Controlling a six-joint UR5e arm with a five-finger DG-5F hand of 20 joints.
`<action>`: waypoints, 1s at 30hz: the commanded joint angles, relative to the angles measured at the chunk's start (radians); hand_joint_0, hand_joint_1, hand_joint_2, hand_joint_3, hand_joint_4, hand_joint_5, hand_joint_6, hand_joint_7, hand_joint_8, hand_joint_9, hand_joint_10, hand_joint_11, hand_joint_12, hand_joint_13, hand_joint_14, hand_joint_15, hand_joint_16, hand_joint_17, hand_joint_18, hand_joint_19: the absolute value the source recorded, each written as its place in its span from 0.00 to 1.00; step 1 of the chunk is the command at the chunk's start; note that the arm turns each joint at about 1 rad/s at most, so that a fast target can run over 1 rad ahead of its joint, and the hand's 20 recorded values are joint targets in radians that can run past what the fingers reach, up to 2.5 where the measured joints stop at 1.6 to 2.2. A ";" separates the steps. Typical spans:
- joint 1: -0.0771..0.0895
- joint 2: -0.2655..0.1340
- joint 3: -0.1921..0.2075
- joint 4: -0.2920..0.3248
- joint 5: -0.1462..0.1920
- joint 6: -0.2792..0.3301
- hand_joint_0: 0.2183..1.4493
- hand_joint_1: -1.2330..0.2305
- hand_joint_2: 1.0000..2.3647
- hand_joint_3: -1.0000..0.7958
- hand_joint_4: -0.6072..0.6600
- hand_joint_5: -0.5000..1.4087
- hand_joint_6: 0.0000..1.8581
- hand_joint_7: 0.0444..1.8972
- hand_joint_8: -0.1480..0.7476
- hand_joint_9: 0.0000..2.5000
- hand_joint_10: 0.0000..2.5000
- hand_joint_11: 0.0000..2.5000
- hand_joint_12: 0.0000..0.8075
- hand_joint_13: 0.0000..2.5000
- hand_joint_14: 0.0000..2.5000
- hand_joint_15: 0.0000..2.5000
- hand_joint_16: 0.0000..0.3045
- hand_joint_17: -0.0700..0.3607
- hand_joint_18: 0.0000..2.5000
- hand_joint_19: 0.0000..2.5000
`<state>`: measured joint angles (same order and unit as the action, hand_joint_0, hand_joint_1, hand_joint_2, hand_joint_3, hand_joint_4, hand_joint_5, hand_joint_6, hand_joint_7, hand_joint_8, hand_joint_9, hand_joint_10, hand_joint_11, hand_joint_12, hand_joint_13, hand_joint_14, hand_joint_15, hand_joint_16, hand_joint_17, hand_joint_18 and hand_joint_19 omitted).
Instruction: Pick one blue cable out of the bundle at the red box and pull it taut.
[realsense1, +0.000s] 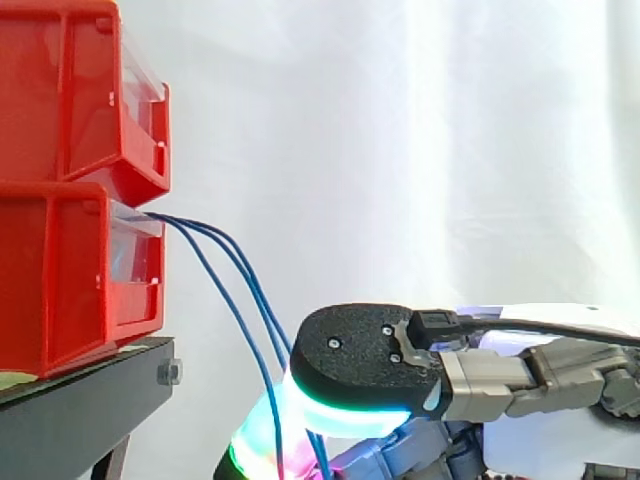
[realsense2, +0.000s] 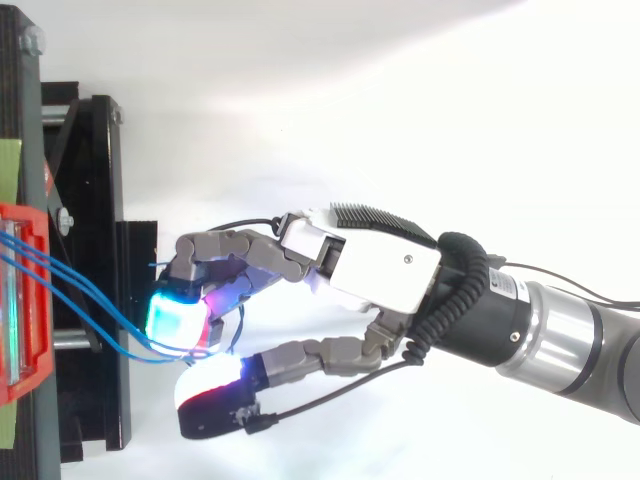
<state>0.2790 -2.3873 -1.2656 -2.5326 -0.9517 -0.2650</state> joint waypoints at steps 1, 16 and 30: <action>-0.003 0.000 0.000 0.000 -0.001 0.003 0.30 0.34 0.01 0.37 0.69 0.21 0.32 0.68 0.59 0.38 0.01 0.35 0.55 0.26 0.00 0.09 0.20 0.47 0.28 0.14; -0.007 0.003 0.018 -0.035 -0.002 0.058 0.31 0.38 0.01 0.40 0.68 0.21 0.30 0.72 0.59 0.40 0.01 0.35 0.55 0.26 0.00 0.09 0.19 0.47 0.28 0.14; -0.006 0.046 0.037 -0.210 -0.007 0.101 0.31 0.29 0.02 0.50 0.65 0.18 0.41 0.62 0.57 0.38 0.01 0.38 0.55 0.26 0.00 0.09 0.20 0.48 0.29 0.13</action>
<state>0.2714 -2.3470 -1.2283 -2.7167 -0.9586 -0.1668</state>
